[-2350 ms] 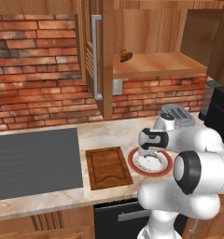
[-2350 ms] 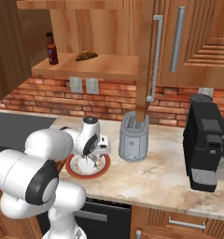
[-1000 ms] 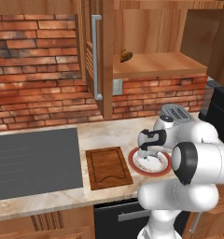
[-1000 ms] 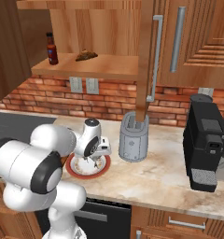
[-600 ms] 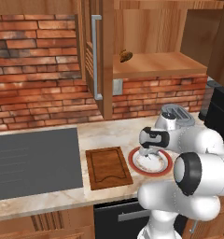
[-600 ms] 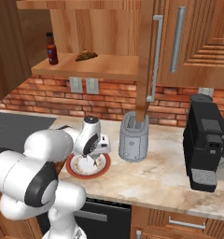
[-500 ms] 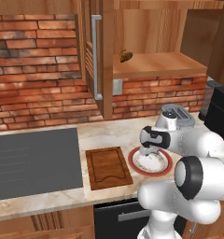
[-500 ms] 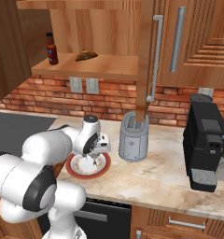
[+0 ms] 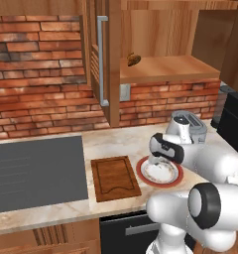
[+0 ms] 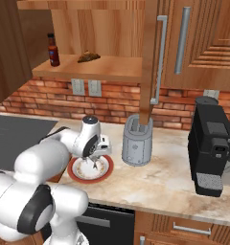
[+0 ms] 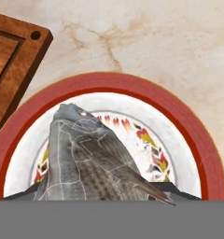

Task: Pick the fish from the plate and place it on the cutting board. Then pick the condiment bottle from the cabinet and place it next to the cutting board.

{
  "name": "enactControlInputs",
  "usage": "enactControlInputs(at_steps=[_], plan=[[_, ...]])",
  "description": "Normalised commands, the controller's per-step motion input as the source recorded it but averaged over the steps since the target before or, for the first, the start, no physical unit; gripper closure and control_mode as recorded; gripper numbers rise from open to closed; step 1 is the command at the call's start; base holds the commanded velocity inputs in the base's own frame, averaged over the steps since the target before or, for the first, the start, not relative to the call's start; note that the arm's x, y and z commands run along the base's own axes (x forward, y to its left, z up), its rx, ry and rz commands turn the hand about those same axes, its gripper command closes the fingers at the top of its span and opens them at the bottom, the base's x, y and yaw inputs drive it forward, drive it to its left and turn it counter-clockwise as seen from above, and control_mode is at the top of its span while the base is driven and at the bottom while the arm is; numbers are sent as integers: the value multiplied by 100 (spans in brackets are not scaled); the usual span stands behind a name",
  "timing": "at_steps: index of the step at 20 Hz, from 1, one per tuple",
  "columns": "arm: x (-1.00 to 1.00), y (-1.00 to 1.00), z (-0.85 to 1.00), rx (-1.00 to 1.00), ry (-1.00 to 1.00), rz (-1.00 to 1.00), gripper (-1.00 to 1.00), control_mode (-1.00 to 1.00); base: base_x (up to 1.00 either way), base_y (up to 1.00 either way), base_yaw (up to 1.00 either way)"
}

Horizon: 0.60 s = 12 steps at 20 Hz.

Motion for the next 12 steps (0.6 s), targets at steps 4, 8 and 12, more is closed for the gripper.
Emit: enactControlInputs(at_steps=[4, 8, 12], plan=[[-8, 22, 0, 0, -3, 3, 100, -100, 0, 0, 0], [-7, 31, 0, 0, -1, 3, 100, -100, 0, 0, 0], [-3, 30, 0, 0, 0, 2, 100, -100, 0, 0, 0]])
